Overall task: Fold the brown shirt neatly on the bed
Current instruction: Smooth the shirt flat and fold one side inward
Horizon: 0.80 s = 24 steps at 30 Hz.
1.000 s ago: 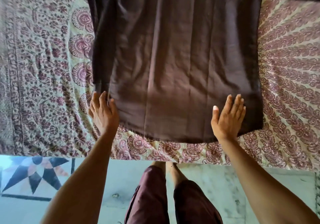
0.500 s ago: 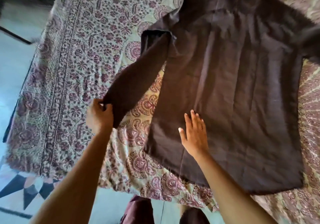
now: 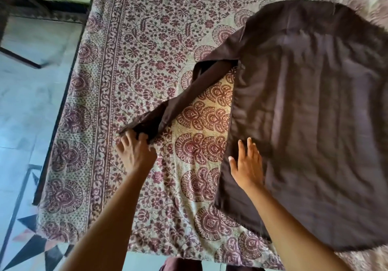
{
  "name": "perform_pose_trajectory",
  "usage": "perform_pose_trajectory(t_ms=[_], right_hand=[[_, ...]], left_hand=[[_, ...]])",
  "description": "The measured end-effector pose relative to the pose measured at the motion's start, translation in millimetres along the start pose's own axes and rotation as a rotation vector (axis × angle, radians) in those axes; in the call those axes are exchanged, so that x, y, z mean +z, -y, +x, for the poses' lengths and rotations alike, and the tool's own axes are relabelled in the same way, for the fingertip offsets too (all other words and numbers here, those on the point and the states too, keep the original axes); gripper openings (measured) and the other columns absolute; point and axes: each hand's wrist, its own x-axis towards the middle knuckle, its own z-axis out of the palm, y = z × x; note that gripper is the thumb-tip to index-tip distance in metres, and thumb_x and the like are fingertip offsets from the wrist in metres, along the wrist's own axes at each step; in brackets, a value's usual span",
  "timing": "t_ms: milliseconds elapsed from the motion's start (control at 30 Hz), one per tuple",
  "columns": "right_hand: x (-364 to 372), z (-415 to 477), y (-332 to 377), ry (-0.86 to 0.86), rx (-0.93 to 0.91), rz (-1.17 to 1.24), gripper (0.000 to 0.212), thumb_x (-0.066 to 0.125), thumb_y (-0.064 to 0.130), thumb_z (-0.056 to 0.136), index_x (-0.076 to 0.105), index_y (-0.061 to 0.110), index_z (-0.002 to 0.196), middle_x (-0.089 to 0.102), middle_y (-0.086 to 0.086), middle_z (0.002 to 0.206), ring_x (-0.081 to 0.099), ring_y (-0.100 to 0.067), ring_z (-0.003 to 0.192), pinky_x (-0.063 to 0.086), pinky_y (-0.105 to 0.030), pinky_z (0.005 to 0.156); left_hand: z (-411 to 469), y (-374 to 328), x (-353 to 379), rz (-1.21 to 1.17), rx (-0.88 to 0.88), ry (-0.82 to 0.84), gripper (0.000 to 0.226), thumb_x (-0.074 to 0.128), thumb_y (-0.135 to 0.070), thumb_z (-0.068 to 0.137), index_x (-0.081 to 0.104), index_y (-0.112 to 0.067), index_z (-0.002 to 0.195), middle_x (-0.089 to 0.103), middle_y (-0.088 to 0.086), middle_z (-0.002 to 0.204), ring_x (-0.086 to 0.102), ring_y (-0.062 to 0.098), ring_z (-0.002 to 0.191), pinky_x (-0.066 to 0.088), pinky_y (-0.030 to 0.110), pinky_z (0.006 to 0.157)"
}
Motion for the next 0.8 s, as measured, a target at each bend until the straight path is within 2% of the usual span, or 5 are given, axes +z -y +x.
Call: perform_pose_trajectory(t_ms=[267,533,633,700,800], right_hand=[[-15.6,10.2,-19.7,-0.115,0.012,0.126,0.058,0.027,0.04,0.088,0.049,0.007,0.13,0.046,-0.017,0.138,0.046,-0.034,0.124,0.037,-0.047,0.102],[-26.0,28.2,-109.8,-0.179,0.144,0.102,0.067,0.015,0.043,0.088,0.027,0.008,0.144,0.023,-0.014,0.152,0.022,-0.03,0.14,0.014,-0.045,0.114],[-20.7,33.2,-146.0,-0.194,0.149,0.044,0.064,0.022,0.042,0.089,0.033,0.008,0.142,0.026,-0.018,0.15,0.027,-0.036,0.137,0.018,-0.052,0.111],[-15.0,33.6,-171.6,-0.179,0.12,-0.001,0.062,0.026,0.045,0.089,0.036,0.012,0.141,0.028,-0.017,0.15,0.029,-0.039,0.136,0.018,-0.055,0.109],[-10.5,34.1,-200.3,-0.167,-0.018,-0.092,0.064,0.027,0.054,0.09,0.031,0.02,0.143,0.026,-0.014,0.151,0.025,-0.039,0.137,0.008,-0.053,0.111]], left_hand=[[-24.4,-106.6,3.4,-0.369,0.275,0.077,0.018,0.044,-0.025,0.094,0.06,-0.018,0.101,0.067,0.005,0.09,0.054,0.018,0.065,0.033,0.023,0.049],[-16.9,-215.1,31.5,-0.58,-0.002,0.356,0.032,0.062,-0.035,0.084,0.064,-0.005,0.096,0.065,0.014,0.109,0.062,0.033,0.099,0.048,0.038,0.083],[-13.5,-217.7,29.7,-0.637,-0.029,0.419,0.023,0.07,-0.028,0.081,0.059,-0.01,0.072,0.063,0.008,0.078,0.061,0.028,0.082,0.046,0.029,0.068],[-11.7,-207.3,30.1,-0.622,-0.065,0.364,0.026,0.07,-0.027,0.079,0.056,-0.014,0.063,0.059,0.005,0.065,0.057,0.024,0.07,0.042,0.025,0.06],[-11.8,-192.2,38.3,-0.561,-0.098,0.166,0.019,0.066,-0.036,0.067,0.055,-0.021,0.065,0.066,0.018,0.083,0.063,0.035,0.083,0.052,0.041,0.073]])
